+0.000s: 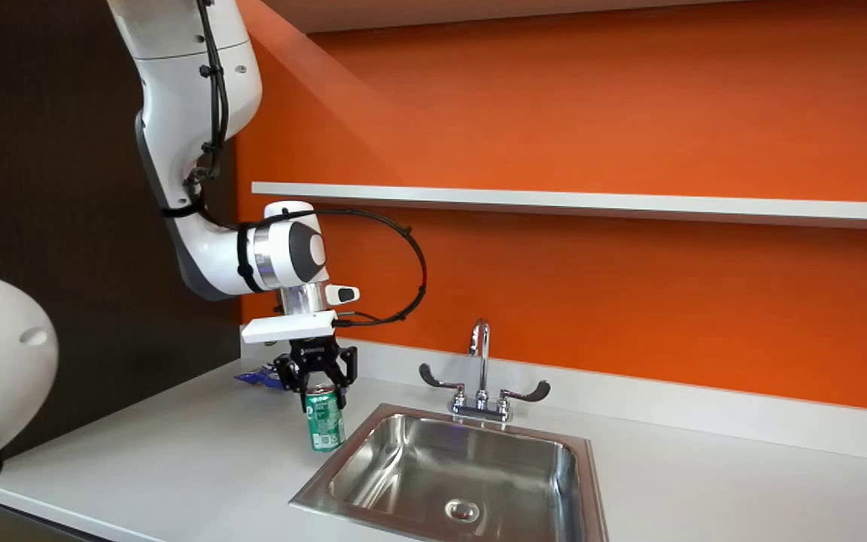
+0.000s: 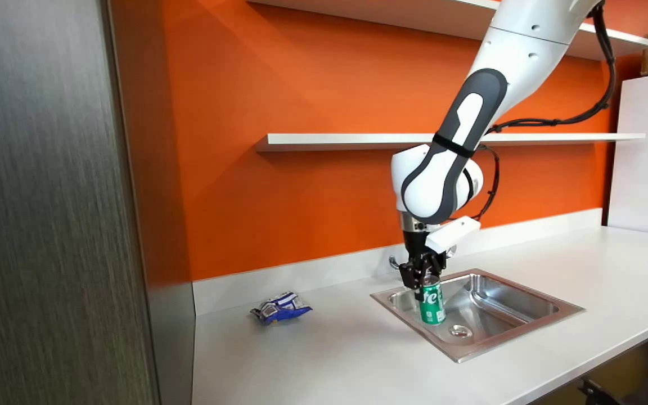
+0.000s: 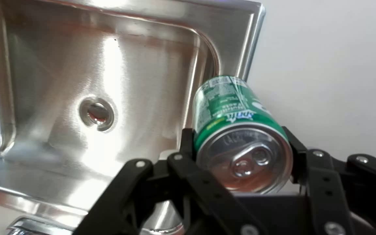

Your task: Remove the can from the sink

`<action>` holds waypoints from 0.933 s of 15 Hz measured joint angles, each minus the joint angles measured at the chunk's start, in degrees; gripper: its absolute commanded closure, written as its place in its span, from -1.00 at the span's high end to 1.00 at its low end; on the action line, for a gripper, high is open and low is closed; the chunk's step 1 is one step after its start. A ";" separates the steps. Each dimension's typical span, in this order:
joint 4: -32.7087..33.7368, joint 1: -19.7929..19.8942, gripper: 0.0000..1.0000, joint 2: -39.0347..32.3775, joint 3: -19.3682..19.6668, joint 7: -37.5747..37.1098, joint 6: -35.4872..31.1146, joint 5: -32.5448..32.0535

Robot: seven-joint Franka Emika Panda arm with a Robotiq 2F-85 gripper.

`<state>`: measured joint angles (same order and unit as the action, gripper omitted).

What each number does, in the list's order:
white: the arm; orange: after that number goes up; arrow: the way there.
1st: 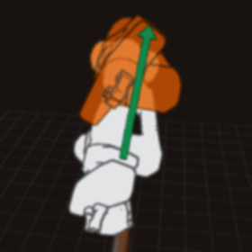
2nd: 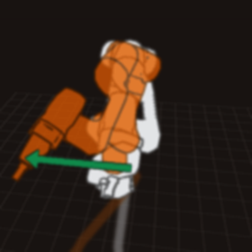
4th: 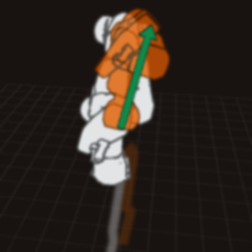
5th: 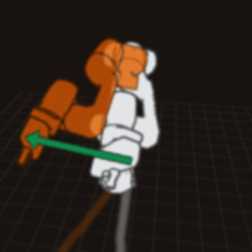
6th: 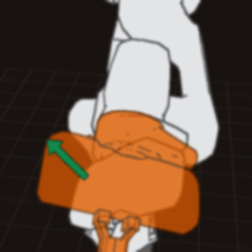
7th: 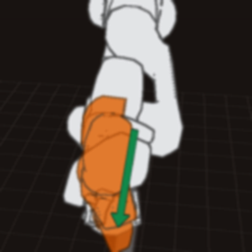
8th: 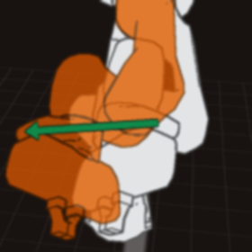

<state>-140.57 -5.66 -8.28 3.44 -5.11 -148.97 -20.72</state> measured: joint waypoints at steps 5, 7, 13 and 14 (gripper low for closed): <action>-0.69 -1.61 -0.23 -1.35 -2.30 0.00 -1.99 -0.18; -1.15 -2.02 -0.23 -2.18 -2.88 0.00 -3.26 -0.18; -2.15 -2.65 -0.23 -4.52 -3.08 0.00 -7.09 -0.18; -2.27 -2.66 -0.23 -4.74 -3.08 0.00 -7.60 -0.17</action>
<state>-142.84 -8.32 -13.01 0.37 -5.11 -156.57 -20.90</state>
